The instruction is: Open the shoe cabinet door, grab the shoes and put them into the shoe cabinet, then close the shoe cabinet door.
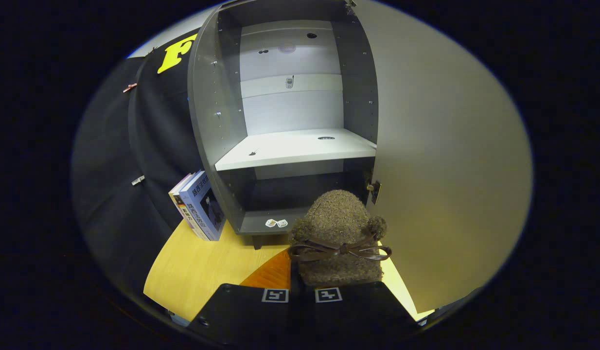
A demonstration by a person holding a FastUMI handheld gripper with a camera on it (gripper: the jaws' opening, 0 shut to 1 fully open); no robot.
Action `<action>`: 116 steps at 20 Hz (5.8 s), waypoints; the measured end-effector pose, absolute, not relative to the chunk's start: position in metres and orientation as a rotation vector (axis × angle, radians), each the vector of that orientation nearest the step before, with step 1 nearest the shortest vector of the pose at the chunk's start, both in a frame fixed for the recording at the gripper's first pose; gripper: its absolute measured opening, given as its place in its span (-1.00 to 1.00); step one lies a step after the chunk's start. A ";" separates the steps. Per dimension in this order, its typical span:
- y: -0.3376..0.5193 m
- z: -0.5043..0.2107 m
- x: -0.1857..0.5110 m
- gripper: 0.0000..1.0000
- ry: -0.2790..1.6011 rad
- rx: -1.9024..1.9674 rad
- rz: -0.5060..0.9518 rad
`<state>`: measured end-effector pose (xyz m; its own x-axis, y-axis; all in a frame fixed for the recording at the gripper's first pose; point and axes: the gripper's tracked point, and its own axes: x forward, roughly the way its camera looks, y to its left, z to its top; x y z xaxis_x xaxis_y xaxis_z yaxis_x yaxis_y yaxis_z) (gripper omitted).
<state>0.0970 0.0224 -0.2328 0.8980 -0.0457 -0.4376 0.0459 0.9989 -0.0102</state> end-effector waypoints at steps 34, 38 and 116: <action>0.060 -0.081 0.346 -0.90 0.466 -0.052 0.023; 0.063 -0.100 0.378 -0.91 0.501 -0.056 0.028; -0.082 0.003 -0.099 0.96 -0.003 0.028 -0.233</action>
<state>-0.0988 -0.0820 0.0032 0.9729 -0.2310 -0.0002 0.2309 0.9726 0.0276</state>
